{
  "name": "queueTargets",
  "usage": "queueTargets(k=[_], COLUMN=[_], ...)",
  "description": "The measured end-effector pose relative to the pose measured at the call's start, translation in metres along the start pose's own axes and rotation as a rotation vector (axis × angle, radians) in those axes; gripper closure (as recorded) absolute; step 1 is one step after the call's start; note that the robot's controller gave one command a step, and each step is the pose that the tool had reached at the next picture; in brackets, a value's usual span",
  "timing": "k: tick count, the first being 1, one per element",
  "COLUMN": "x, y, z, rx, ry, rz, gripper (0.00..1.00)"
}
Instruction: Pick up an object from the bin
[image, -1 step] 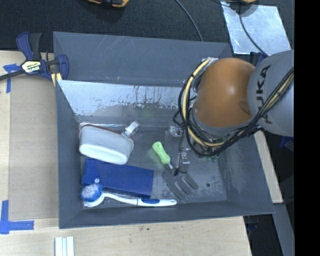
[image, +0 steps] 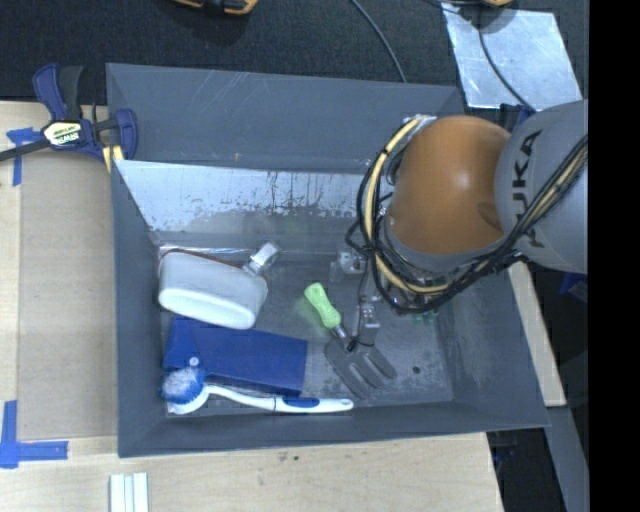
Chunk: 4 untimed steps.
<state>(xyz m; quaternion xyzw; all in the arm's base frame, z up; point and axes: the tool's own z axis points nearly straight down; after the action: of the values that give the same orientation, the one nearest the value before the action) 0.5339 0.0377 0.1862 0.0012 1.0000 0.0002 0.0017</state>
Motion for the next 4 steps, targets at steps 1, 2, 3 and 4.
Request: queueTargets(k=[1,2,3,4], x=[0.004,0.002,0.000,0.012], y=[0.037,0.025,0.022,0.011], z=[0.049,0.050,0.054,0.051], rx=[-0.001,0.002,0.000,0.001], ry=[0.002,-0.006,-0.006,-0.007], rz=[-0.015,0.005,-0.005,-0.085], gripper=[0.00,0.00,0.00,0.00])
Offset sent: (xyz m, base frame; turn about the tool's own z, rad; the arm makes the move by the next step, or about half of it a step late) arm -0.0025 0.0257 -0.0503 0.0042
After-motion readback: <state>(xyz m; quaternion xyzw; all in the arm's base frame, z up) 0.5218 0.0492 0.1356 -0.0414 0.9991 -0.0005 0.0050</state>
